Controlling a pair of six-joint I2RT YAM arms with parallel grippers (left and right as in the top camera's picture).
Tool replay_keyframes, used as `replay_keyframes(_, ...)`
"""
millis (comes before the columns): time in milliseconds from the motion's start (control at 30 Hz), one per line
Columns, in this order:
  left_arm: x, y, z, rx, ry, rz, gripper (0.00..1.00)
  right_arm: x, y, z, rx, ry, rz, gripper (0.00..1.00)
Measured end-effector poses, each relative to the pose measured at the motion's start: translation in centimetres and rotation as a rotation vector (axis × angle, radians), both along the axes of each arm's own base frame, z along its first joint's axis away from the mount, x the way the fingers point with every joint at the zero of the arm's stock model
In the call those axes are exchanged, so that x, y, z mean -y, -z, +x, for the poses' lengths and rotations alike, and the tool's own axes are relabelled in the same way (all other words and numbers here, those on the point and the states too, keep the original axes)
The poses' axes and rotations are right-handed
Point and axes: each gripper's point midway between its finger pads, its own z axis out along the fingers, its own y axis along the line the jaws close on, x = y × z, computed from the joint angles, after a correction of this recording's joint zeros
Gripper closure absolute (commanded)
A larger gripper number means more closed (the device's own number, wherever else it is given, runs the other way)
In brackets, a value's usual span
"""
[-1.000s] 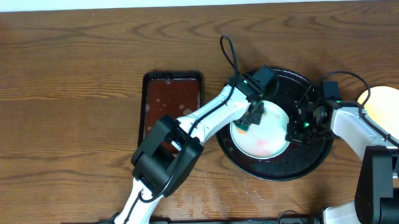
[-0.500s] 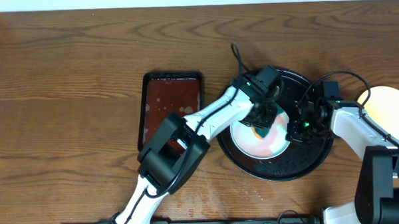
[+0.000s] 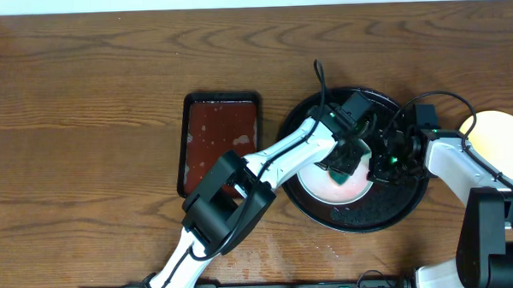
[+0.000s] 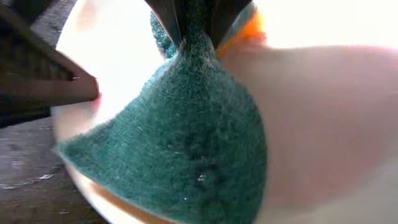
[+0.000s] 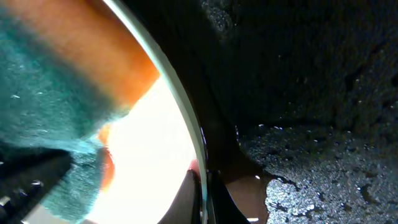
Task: Clean dirty plates on tray and stack at the side
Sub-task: 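Wipe the sponge across the green plate held by the right gripper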
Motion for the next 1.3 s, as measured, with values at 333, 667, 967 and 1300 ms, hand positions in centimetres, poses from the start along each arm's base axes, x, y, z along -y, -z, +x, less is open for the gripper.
replay_keyframes(333, -7.5, -0.4, 2.8, 0.108, -0.146, 0.294, 0.92, -0.1, 0.0, 0.1, 0.004, -0.001, 0.004, 0.99)
replay_keyframes(667, -5.0, -0.3, 0.8, -0.037, -0.131, 0.144, 0.92, -0.1, 0.0, 0.2, 0.007, -0.001, 0.002, 0.99)
replay_keyframes(967, -0.2, -0.7, -3.7, -0.113, -0.015, 0.028, 0.92, -0.1, 0.0, 0.2, 0.007, -0.001, 0.003, 0.99)
replay_keyframes(1300, -1.9, -0.6, -4.5, -0.176, -0.032, 0.078, 0.93, -0.1, 0.0, 0.2, 0.008, -0.002, 0.003, 0.99)
